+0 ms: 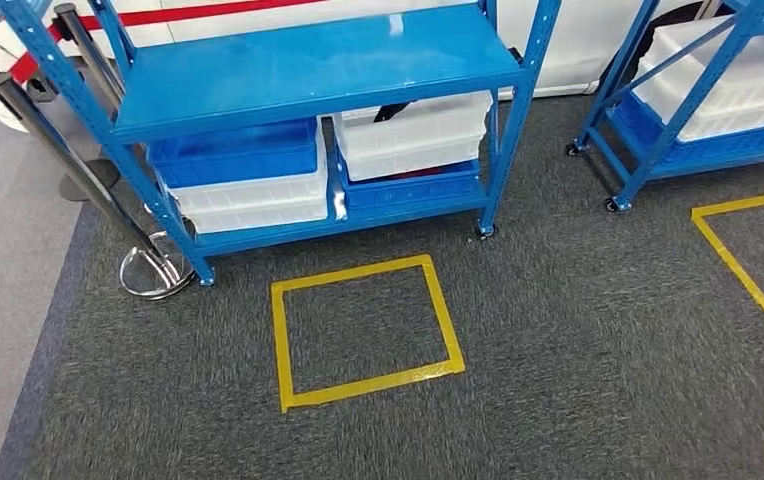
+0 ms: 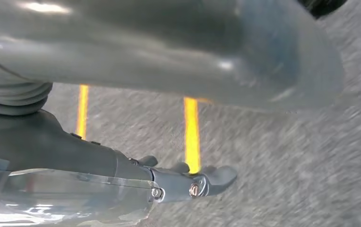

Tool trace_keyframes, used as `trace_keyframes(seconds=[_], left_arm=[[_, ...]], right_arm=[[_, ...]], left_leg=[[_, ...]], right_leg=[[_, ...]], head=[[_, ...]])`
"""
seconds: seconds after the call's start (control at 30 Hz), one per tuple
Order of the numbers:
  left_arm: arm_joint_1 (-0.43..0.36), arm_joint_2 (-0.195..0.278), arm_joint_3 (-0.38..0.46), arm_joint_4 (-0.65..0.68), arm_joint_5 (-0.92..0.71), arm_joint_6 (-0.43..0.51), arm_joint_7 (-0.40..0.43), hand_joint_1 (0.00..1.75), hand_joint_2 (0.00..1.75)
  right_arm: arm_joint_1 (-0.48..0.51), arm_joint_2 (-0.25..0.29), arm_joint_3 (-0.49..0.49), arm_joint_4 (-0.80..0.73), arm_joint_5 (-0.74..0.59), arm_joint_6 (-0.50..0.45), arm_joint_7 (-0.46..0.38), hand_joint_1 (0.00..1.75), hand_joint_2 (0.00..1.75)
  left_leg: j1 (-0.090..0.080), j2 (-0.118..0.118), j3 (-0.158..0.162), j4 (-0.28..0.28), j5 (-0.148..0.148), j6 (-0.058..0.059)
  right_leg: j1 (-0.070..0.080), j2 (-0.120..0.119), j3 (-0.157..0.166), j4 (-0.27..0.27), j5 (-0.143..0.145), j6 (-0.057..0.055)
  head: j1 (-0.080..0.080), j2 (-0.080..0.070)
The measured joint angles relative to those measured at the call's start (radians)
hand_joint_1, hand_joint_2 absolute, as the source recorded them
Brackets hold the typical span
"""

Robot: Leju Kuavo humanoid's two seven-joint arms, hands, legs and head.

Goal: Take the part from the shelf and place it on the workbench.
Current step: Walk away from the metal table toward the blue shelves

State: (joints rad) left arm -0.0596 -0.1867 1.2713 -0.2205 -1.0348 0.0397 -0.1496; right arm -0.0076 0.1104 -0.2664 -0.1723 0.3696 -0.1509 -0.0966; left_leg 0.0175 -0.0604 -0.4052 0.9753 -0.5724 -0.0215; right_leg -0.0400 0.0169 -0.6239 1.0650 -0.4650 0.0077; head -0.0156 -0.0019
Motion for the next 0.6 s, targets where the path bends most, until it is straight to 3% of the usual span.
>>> trace_keyframes(seconds=[0.07, 0.13, 0.2, 0.23, 0.27, 0.3, 0.33, 0.4, 0.43, 0.47, 0.53, 0.6], left_arm=[[-0.001, 0.000, 0.000, 0.000, -0.003, 0.000, 0.000, 0.00, 0.00], [-0.001, 0.000, 0.000, 0.000, -0.006, 0.000, 0.001, 0.00, 0.00], [0.001, -0.001, 0.000, 0.000, -0.008, 0.000, 0.001, 0.00, 0.00], [0.002, -0.001, 0.000, 0.000, -0.008, 0.000, 0.001, 0.00, 0.00], [0.004, -0.001, 0.001, 0.000, -0.008, 0.000, 0.001, 0.00, 0.00], [0.006, -0.001, 0.002, 0.000, -0.008, 0.000, 0.001, 0.00, 0.00], [0.009, -0.001, 0.002, 0.000, -0.008, 0.001, 0.001, 0.00, 0.00], [0.018, 0.000, 0.004, 0.000, -0.009, 0.002, 0.001, 0.00, 0.00], [0.021, 0.001, 0.004, 0.000, -0.009, 0.003, 0.001, 0.00, 0.00], [0.021, 0.001, 0.005, 0.000, -0.009, 0.003, 0.001, 0.00, 0.00], [0.013, 0.000, 0.005, 0.000, -0.010, 0.003, 0.000, 0.00, 0.00], [-0.001, 0.000, 0.005, 0.000, -0.011, 0.003, -0.001, 0.00, 0.00]], right_arm=[[0.005, -0.001, 0.000, 0.000, 0.000, 0.003, 0.000, 0.00, 0.00], [0.009, -0.001, 0.000, -0.001, 0.000, 0.005, 0.000, 0.00, 0.00], [0.010, -0.001, -0.001, 0.000, 0.000, 0.006, 0.000, 0.00, 0.00], [0.010, -0.001, -0.001, 0.000, 0.000, 0.006, 0.000, 0.00, 0.00], [0.010, -0.001, -0.001, 0.000, 0.000, 0.006, 0.000, 0.00, 0.00], [0.011, -0.001, -0.001, 0.000, 0.000, 0.006, 0.000, 0.00, 0.00], [0.012, -0.002, -0.001, 0.000, 0.000, 0.006, 0.000, 0.00, 0.00], [0.015, 0.000, -0.001, 0.002, 0.000, 0.007, 0.000, 0.00, 0.00], [0.015, 0.001, -0.001, 0.003, 0.000, 0.007, 0.000, 0.00, 0.00], [0.013, 0.002, -0.002, 0.003, 0.000, 0.008, 0.000, 0.00, 0.00], [0.002, 0.002, -0.002, 0.000, 0.000, 0.008, -0.001, 0.00, 0.00], [-0.008, 0.002, -0.002, -0.003, 0.000, 0.008, -0.001, 0.00, 0.00]], left_leg=[[0.002, 0.019, -0.034, 0.077, 0.024, -0.008], [0.003, 0.045, -0.127, 0.218, 0.029, -0.014], [0.002, 0.053, -0.225, 0.322, -0.031, -0.012], [0.002, 0.054, -0.262, 0.337, -0.069, -0.008], [0.001, 0.054, -0.288, 0.324, -0.095, -0.002], [-0.001, 0.054, -0.305, 0.289, -0.096, 0.008], [-0.006, 0.054, -0.314, 0.234, -0.050, 0.021], [-0.024, 0.054, -0.323, 0.121, 0.124, 0.049], [-0.034, 0.054, -0.321, 0.088, 0.193, 0.055], [-0.041, 0.053, -0.314, 0.075, 0.222, 0.057], [-0.045, 0.049, -0.281, 0.075, 0.196, 0.057], [-0.045, 0.044, -0.243, 0.066, 0.167, 0.069]], right_leg=[[0.002, -0.009, 0.026, -0.005, -0.018, -0.015], [0.005, -0.017, 0.062, -0.018, -0.040, -0.023], [0.009, -0.021, 0.107, -0.036, -0.063, -0.026], [0.012, -0.022, 0.135, -0.046, -0.077, -0.027], [0.015, -0.022, 0.165, -0.057, -0.092, -0.028], [0.020, -0.023, 0.197, -0.068, -0.107, -0.028], [0.024, -0.024, 0.227, -0.078, -0.123, -0.028], [0.030, -0.024, 0.278, -0.091, -0.158, -0.024], [0.030, -0.022, 0.302, -0.099, -0.177, -0.020], [0.029, -0.019, 0.321, -0.099, -0.186, -0.014], [0.024, -0.016, 0.325, -0.049, -0.167, -0.001], [0.020, -0.016, 0.243, 0.099, -0.121, 0.007]], head=[[-0.003, 0.000], [-0.005, 0.000], [-0.005, 0.000], [-0.005, 0.000], [-0.005, 0.000], [-0.005, 0.000], [-0.005, 0.000], [-0.001, 0.000], [0.002, 0.000], [0.003, 0.000], [0.004, 0.000], [0.005, 0.000]])
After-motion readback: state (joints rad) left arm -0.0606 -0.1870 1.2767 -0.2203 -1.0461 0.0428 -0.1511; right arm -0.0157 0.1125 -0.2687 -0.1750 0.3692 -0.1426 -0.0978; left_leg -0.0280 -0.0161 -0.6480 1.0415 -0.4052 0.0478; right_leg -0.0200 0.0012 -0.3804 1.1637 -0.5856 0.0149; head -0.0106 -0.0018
